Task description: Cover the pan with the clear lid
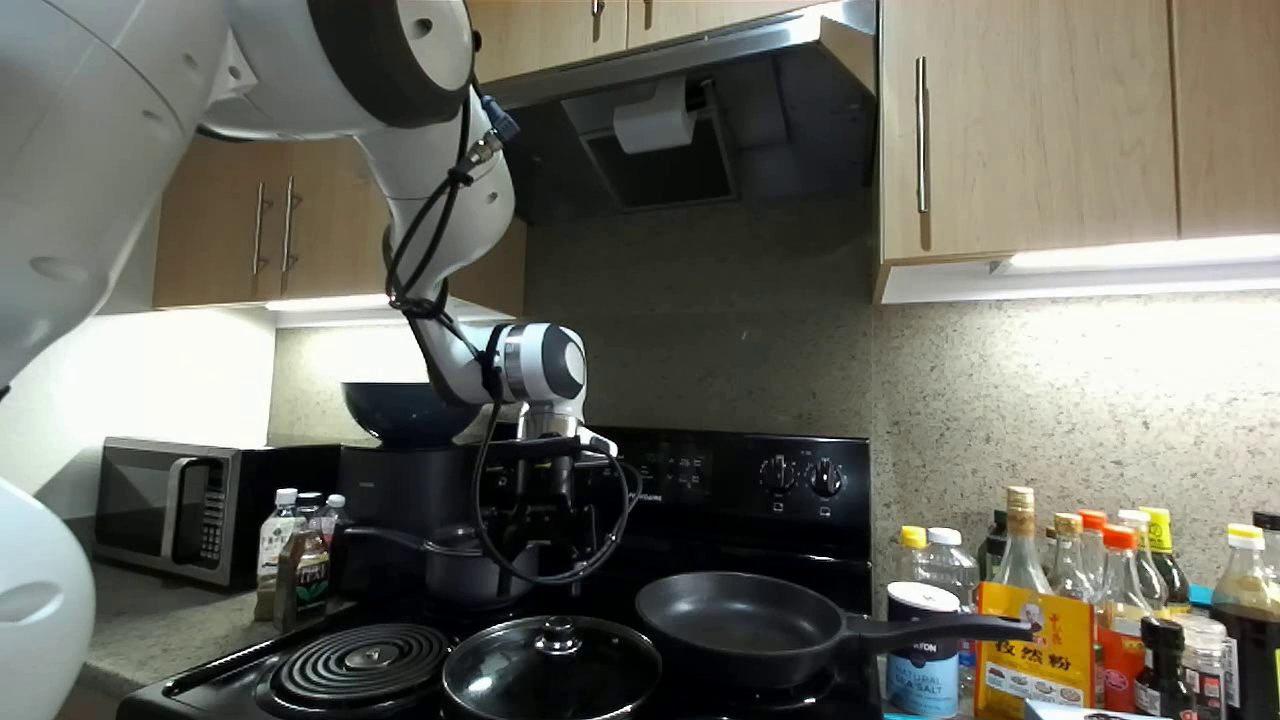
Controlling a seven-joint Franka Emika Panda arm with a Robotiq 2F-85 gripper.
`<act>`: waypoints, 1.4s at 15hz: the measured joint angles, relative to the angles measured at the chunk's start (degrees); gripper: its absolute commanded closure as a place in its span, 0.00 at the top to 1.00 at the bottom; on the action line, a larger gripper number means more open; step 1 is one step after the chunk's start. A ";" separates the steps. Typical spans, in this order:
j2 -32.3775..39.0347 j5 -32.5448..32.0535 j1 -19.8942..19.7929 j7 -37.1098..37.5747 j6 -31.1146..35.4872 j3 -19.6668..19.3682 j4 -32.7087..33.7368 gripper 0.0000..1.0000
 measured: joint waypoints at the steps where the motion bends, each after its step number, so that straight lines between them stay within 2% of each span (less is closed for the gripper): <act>1: 0.07 0.00 0.02 0.00 0.00 -0.01 0.01 1.00; 10: 7.83 0.74 0.04 0.00 -0.74 -1.32 5.28 1.00; 18: 9.18 0.74 0.14 0.03 -0.70 -1.47 6.34 1.00; 19: 9.72 0.74 0.20 0.04 -0.70 -1.49 6.84 0.91; 20: 10.36 0.74 0.31 0.04 -0.71 -1.55 7.47 0.74; 21: 10.99 0.74 0.47 0.04 -0.71 -1.65 8.13 0.67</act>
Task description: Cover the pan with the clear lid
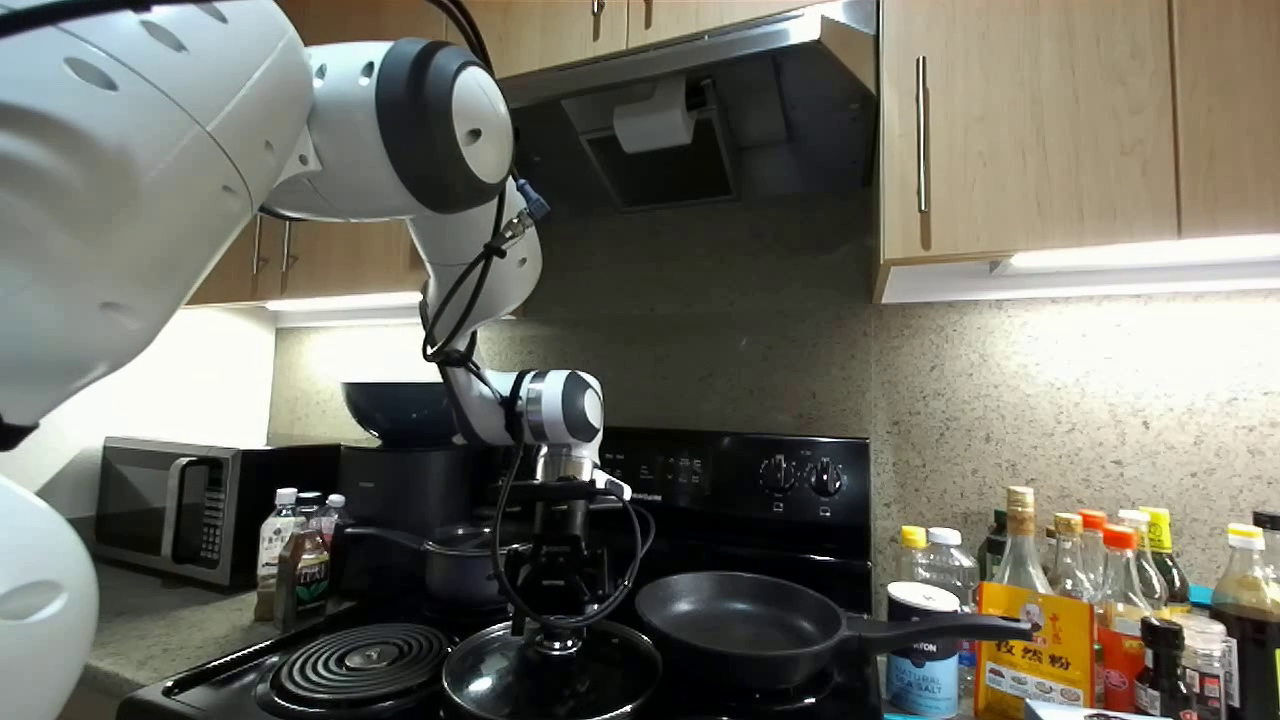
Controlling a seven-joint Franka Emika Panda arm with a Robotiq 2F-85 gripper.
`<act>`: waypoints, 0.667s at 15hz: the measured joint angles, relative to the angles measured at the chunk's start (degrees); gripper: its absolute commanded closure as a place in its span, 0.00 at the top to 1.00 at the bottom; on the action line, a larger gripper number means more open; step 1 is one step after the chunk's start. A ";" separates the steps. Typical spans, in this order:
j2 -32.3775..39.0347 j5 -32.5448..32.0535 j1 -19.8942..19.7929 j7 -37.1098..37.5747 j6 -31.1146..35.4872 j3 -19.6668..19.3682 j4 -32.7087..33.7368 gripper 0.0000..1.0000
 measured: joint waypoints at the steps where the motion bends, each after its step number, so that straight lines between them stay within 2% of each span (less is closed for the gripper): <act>1: 0.64 0.00 0.21 0.00 0.00 -0.14 0.76 0.61; 4: 1.54 0.00 0.69 0.01 -0.21 -0.26 2.50 0.40; 5: 1.58 0.00 0.86 0.04 -0.21 -0.43 2.86 0.37; 10: 1.75 0.02 0.93 0.04 -0.22 -0.54 3.82 0.36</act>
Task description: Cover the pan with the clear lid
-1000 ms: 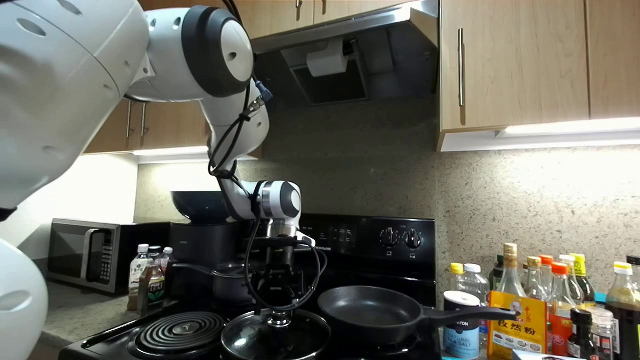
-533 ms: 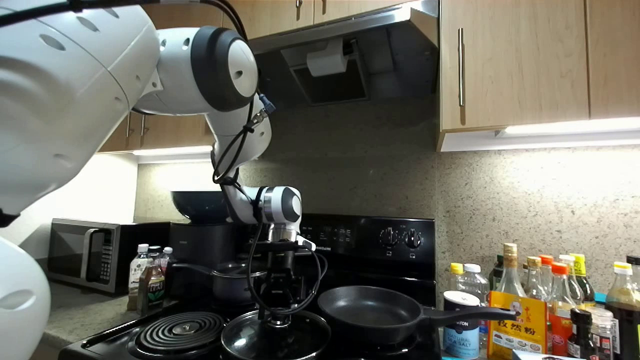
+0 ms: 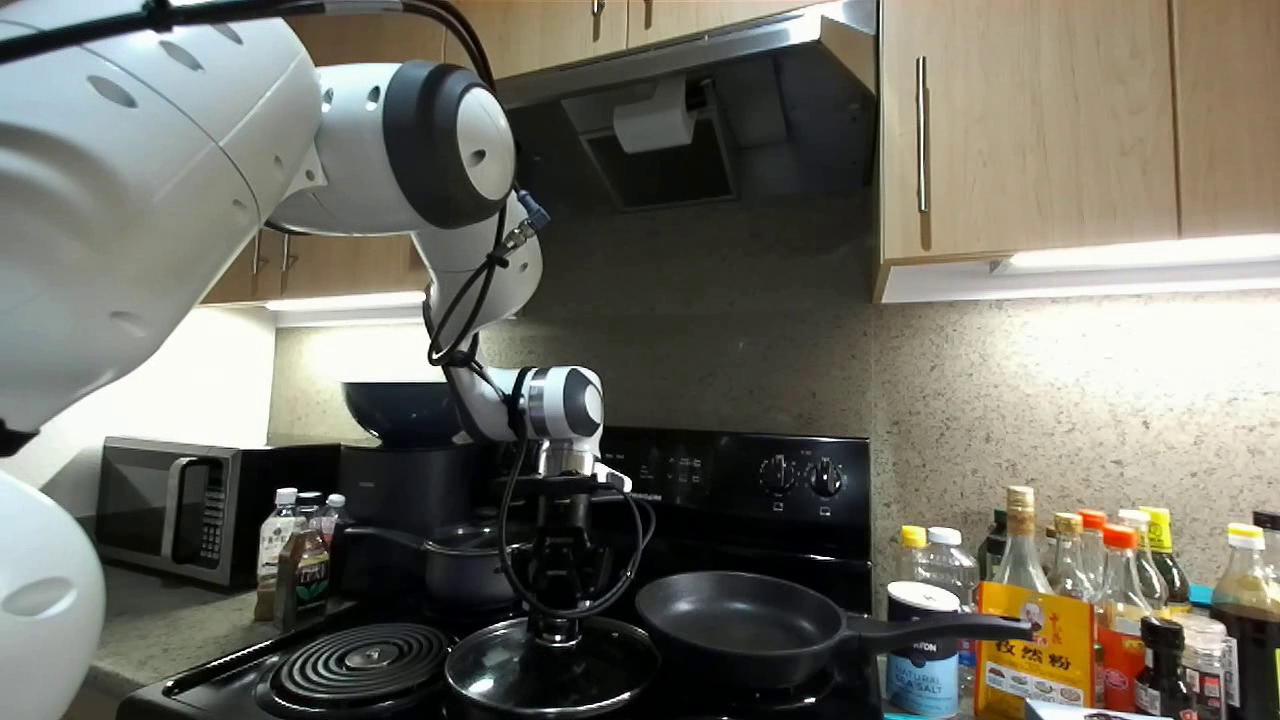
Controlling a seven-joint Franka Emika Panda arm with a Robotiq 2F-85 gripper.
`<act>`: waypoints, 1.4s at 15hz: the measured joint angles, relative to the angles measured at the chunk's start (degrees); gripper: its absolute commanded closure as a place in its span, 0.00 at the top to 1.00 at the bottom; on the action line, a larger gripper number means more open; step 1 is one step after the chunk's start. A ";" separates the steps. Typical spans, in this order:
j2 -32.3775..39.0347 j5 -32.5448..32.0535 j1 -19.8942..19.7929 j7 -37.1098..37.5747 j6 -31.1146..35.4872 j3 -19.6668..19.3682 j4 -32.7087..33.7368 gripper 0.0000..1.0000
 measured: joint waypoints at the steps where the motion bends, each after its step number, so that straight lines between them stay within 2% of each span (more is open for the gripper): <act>1: 0.04 0.06 0.00 0.00 0.00 -0.02 0.05 0.36; 8: 0.01 0.52 0.19 0.29 0.00 -0.11 0.06 0.36; 9: 0.01 0.52 0.26 0.32 0.00 -0.11 0.06 0.84; 10: 0.02 0.49 0.31 0.32 0.00 -0.12 0.06 0.87; 12: 0.26 0.26 0.44 0.35 -0.26 -0.26 0.05 0.97; 14: 0.69 0.13 0.81 0.39 -1.12 -0.73 0.13 1.00; 21: 1.31 0.18 0.85 0.40 -2.52 -1.27 0.52 1.00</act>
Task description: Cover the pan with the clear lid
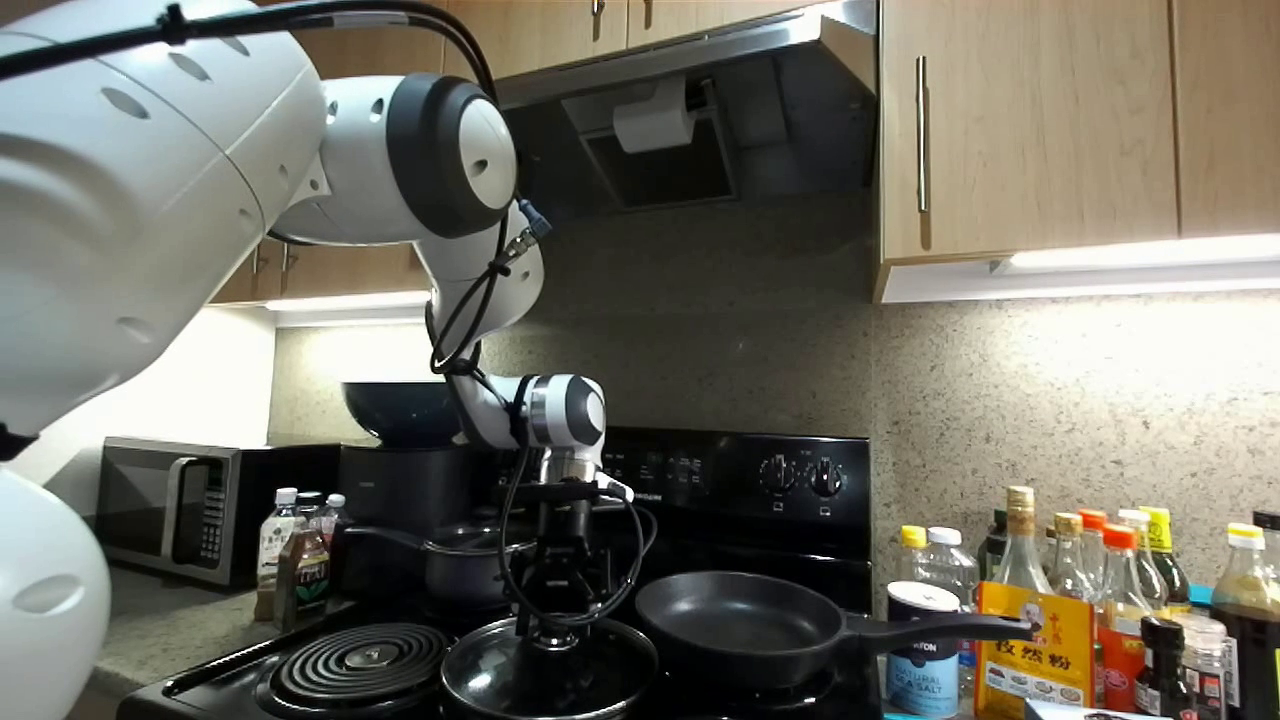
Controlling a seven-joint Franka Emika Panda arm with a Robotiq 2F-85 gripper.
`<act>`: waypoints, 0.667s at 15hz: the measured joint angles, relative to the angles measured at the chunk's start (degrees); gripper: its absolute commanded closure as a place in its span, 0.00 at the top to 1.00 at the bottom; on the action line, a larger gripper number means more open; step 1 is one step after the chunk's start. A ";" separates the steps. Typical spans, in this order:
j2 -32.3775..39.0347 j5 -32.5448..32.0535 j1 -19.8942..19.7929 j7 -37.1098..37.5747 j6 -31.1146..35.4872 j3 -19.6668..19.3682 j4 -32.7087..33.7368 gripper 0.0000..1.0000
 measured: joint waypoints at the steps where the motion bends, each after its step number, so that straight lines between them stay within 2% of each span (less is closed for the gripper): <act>1: 0.00 0.07 -0.03 0.00 0.00 0.00 0.04 1.00; 8: 0.00 2.33 -0.50 -0.05 -0.04 -0.01 0.56 1.00; 9: 0.00 2.66 -0.59 -0.05 -0.04 -0.01 0.61 0.75; 10: 0.00 2.87 -0.69 -0.05 -0.04 -0.01 0.64 0.74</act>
